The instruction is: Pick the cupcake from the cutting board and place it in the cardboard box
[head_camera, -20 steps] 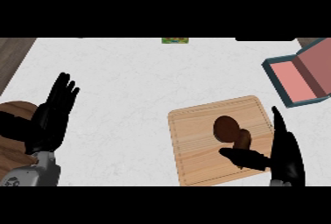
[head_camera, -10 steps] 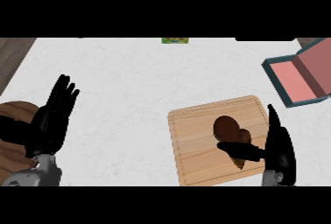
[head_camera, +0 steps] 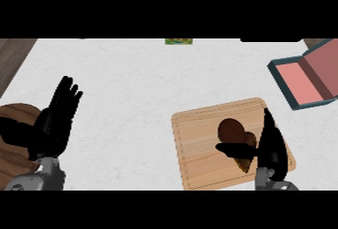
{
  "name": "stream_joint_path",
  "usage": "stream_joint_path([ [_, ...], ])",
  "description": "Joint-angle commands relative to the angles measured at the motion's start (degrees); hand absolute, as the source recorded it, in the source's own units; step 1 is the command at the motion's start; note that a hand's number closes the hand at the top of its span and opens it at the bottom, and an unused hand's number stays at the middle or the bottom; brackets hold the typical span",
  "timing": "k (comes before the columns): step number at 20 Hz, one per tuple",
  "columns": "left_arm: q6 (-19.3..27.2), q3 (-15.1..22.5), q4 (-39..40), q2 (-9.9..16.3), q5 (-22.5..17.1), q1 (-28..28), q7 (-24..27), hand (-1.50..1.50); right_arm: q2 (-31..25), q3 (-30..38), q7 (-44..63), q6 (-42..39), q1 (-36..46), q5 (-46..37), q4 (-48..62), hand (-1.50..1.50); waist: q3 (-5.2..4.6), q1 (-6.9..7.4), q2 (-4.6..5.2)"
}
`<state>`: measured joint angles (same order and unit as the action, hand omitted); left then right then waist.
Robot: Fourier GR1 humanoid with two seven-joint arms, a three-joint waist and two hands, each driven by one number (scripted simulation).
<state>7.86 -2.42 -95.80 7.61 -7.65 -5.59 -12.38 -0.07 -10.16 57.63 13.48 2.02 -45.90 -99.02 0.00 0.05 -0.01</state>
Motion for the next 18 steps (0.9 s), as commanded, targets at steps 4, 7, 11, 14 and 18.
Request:
stream_joint_path([
  [4, -0.1, -1.0, -1.0, 0.2, 1.0, -2.2, -3.3, 0.00, 0.1, 0.8, 2.1, 0.6, 2.5, 0.6, 3.2, -1.50, 0.00, -0.03, -0.01],
  [7, -1.2, -2.0, -0.3, 0.5, 0.1, -2.9, -3.8, 0.00, 0.1, 2.3, 0.1, 1.6, 4.7, 1.6, 5.7, -1.50, 0.00, -0.02, 0.01],
  [11, -1.0, -1.1, 2.8, -1.5, 2.0, -1.5, 0.8, 0.00, 0.1, -2.3, 0.3, 6.0, 3.0, 2.1, 7.4, -1.50, 0.00, -0.03, 0.00],
  [14, -1.3, -1.9, -0.4, -1.0, 1.0, -1.2, -1.9, 0.00, 0.1, -1.0, 1.2, 4.5, 3.4, 1.9, 5.8, -1.50, 0.00, -0.02, -0.03],
  [18, -2.4, -1.5, 0.9, -1.6, 1.4, -0.3, 0.0, 0.00, 0.1, 0.7, -3.4, 5.9, 4.1, 4.9, 12.5, -1.50, 0.00, 0.01, 0.00],
])
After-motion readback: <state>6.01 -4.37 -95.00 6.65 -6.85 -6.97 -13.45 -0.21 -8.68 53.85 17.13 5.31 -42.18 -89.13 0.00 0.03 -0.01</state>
